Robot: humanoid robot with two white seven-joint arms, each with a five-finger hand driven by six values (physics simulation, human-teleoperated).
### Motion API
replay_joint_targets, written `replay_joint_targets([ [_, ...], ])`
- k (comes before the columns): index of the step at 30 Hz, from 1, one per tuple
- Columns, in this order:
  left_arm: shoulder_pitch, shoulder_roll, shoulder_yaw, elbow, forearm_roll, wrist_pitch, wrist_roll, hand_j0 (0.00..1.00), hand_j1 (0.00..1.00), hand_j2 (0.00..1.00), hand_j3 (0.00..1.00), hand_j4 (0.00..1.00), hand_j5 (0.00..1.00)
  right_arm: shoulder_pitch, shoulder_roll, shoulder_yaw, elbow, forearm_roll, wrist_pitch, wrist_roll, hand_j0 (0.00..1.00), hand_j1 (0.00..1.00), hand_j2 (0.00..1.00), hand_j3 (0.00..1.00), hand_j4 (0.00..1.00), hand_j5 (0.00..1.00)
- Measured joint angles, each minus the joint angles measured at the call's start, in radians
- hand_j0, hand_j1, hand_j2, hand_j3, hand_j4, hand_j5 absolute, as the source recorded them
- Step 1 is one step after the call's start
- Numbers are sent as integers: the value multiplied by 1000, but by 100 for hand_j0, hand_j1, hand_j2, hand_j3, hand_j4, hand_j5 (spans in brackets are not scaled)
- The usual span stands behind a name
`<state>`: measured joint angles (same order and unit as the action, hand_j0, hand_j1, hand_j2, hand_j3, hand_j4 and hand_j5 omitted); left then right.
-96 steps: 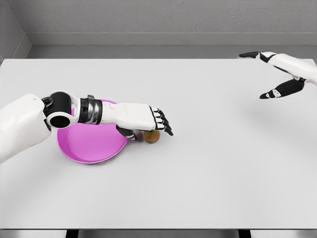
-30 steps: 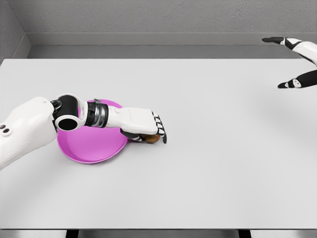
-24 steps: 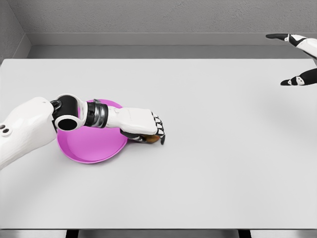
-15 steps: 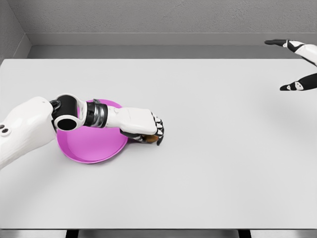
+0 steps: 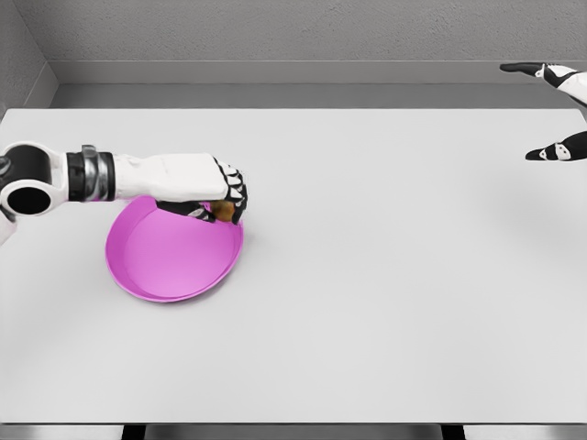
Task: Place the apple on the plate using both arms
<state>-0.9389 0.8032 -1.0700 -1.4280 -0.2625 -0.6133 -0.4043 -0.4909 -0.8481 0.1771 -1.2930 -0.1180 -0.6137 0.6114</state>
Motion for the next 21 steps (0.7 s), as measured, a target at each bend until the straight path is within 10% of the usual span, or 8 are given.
replay_joint_targets([
  [4,22,74,9,29,8,-1,-5,48,48,48,48,48,48,0,3,0,-3,0,0,0,100,100,100,100,100,100],
  [7,28,94,10,38,13,0,-6,99,99,99,99,99,99,-3,8,0,-4,0,0,0,100,100,100,100,100,100],
  [15,20,105,25,56,22,0,-4,100,100,100,100,100,100,5,9,5,-4,0,0,0,100,100,100,100,100,100],
  [21,12,66,125,355,156,1,0,100,100,100,100,100,100,28,7,9,-6,1,0,0,100,100,100,100,100,100],
])
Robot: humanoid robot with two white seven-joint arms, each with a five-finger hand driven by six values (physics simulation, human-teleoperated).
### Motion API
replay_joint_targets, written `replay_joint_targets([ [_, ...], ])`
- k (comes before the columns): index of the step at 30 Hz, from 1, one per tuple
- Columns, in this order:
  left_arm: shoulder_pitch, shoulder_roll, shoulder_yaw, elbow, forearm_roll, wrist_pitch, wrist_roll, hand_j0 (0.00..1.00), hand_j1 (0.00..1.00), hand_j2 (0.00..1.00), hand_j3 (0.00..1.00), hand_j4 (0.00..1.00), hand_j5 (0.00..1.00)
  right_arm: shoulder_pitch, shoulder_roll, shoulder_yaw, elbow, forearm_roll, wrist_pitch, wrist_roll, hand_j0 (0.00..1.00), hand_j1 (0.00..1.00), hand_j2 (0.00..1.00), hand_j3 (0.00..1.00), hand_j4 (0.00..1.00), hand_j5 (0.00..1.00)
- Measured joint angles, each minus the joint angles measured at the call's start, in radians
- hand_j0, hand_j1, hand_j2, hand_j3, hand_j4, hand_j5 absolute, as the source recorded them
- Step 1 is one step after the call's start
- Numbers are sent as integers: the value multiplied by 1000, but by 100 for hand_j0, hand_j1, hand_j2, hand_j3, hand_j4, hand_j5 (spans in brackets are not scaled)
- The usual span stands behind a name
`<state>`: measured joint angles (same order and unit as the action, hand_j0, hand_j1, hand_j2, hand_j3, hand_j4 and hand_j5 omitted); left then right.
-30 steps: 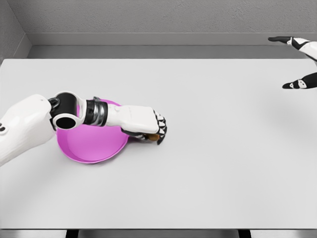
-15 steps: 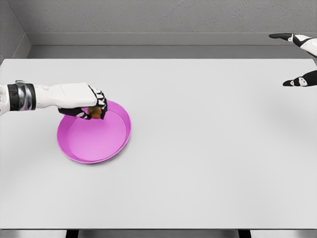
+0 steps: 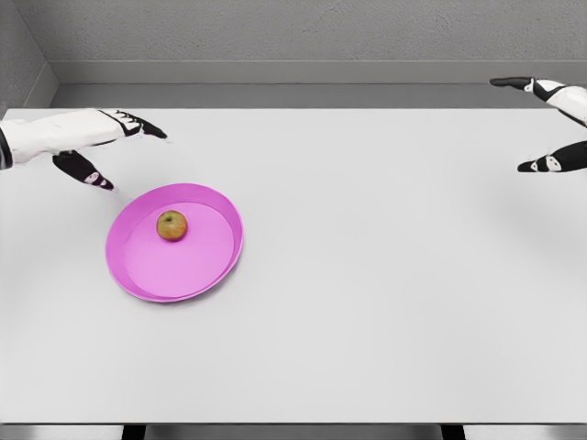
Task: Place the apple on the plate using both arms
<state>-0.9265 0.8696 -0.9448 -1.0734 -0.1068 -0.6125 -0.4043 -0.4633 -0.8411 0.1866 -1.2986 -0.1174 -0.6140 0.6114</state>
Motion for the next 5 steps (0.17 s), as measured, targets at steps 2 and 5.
replay_joint_targets([
  [2,2,-8,17,70,16,0,0,100,100,100,100,100,100,-2,-1,0,0,0,0,0,100,100,100,100,100,100],
  [5,6,-16,28,116,25,0,0,100,100,100,100,100,100,-2,-1,0,-7,0,0,0,100,100,100,100,100,100],
])
